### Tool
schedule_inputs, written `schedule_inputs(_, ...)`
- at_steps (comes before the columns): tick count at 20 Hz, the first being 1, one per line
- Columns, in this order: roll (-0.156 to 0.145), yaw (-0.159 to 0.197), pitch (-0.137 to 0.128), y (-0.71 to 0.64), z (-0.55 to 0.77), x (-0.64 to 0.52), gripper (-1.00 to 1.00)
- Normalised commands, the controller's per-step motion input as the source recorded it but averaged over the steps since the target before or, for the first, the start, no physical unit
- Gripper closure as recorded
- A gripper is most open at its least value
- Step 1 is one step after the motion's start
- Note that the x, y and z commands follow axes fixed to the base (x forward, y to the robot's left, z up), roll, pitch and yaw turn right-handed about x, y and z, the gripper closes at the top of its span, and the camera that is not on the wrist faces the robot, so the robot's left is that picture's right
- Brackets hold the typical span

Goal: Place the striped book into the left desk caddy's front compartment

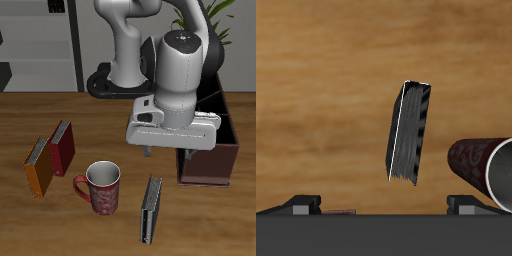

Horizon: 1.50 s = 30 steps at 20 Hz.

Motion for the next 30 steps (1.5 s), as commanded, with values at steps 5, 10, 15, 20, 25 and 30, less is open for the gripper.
schedule_inputs(5,-0.007,-0.032,0.000,-0.06,-0.07,0.04,-1.00)
schedule_inputs(10,0.004,-0.002,0.018,-0.13,0.01,0.07,-1.00)
schedule_inputs(15,-0.017,0.002,0.022,-0.14,0.06,0.08,-1.00)
schedule_inputs(20,0.004,0.009,0.022,-0.02,0.06,0.13,-1.00)
schedule_inputs(25,0.002,0.003,0.005,0.04,0.05,0.17,-1.00)
schedule_inputs(30,-0.013,0.001,0.010,0.01,-0.07,0.14,-1.00)
